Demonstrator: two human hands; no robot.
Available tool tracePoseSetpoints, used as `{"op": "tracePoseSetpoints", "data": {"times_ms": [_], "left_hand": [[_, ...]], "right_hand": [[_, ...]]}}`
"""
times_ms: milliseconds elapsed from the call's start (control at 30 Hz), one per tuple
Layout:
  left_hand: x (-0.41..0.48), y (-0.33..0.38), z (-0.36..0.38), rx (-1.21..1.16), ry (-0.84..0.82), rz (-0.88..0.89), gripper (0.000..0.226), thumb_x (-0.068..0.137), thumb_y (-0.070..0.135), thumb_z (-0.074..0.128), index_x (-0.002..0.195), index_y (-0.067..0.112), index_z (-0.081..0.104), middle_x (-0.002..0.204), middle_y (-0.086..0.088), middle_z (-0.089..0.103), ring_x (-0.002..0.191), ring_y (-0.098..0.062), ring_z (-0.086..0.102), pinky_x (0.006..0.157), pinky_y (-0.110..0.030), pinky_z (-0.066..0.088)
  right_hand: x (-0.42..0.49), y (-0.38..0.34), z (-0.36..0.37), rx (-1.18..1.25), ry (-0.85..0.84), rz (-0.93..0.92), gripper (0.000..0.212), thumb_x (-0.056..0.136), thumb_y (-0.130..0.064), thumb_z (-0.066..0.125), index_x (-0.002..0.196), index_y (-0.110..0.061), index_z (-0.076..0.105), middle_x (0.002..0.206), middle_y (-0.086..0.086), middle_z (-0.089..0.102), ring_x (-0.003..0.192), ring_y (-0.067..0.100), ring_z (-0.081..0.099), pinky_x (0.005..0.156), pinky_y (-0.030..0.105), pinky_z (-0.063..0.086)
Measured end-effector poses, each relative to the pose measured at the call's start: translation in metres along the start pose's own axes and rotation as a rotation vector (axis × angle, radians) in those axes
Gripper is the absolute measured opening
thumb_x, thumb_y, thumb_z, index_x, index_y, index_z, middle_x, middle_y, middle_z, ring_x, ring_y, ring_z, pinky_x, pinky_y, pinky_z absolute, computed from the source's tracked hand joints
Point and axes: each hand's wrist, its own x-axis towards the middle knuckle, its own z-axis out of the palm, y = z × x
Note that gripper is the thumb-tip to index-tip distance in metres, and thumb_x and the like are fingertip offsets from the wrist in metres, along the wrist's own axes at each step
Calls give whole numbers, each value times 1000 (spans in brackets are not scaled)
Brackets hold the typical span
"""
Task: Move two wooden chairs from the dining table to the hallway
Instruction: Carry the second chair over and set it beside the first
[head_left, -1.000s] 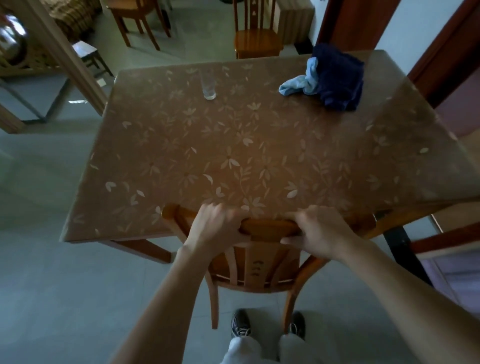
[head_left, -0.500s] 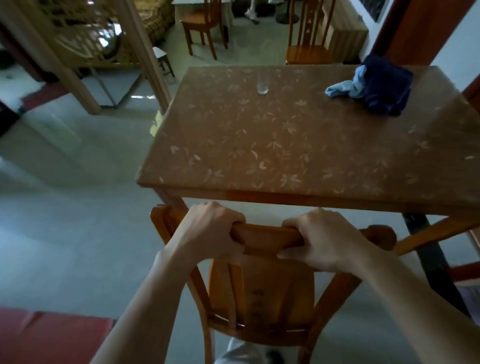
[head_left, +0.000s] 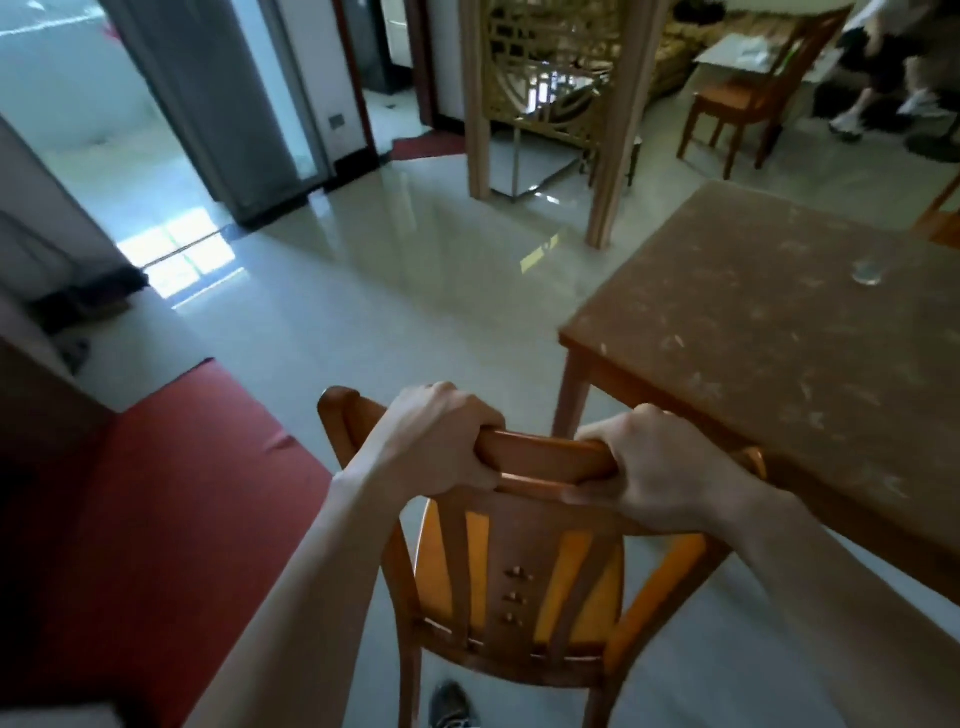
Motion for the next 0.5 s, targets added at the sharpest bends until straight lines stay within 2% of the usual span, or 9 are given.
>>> {"op": "tracePoseSetpoints", "data": {"times_ms": [100,167,267,333,400,500], "left_hand": [[-12,-63,-17,4,35,-74,21,56,47,69,67,29,68,48,16,44,46,-5,47,44,-18,25],[-18,-100,-31,0,72,-128,19,54,45,71,62,30,64,46,17,41,45,-4,45,43,-17,23],[-24,-148,-56,23,107,-172,30,56,39,81,56,36,51,44,19,37,43,2,41,41,-11,18],[-24,-175,-72,49,111,-183,39,62,40,84,57,39,46,46,23,36,43,5,40,36,-12,21],[-20,-200,-85,69,124,-214,35,67,41,85,62,39,50,49,24,39,46,5,44,44,-10,22],[-12,-232,-105,114,138,-278,28,67,46,82,65,36,56,50,22,45,47,5,46,47,-16,27]], "right_hand": [[65,-33,4,0,-4,-93,18,81,-54,78,82,-39,68,71,-20,68,68,-4,64,60,19,49],[107,-55,3,21,-23,-143,27,80,-50,81,68,-44,58,66,-21,63,64,-6,60,56,15,40],[162,-84,-3,79,-51,-204,28,78,-44,84,66,-43,59,68,-15,66,65,2,64,59,27,50],[196,-99,-7,116,-62,-243,25,78,-41,85,67,-40,62,68,-13,67,64,4,65,60,31,53],[229,-111,-11,130,-73,-305,20,79,-38,86,72,-34,68,67,-12,67,62,5,65,59,31,54],[277,-124,-18,132,-76,-409,18,80,-36,86,76,-28,70,67,-10,66,61,5,64,58,28,50]]}}
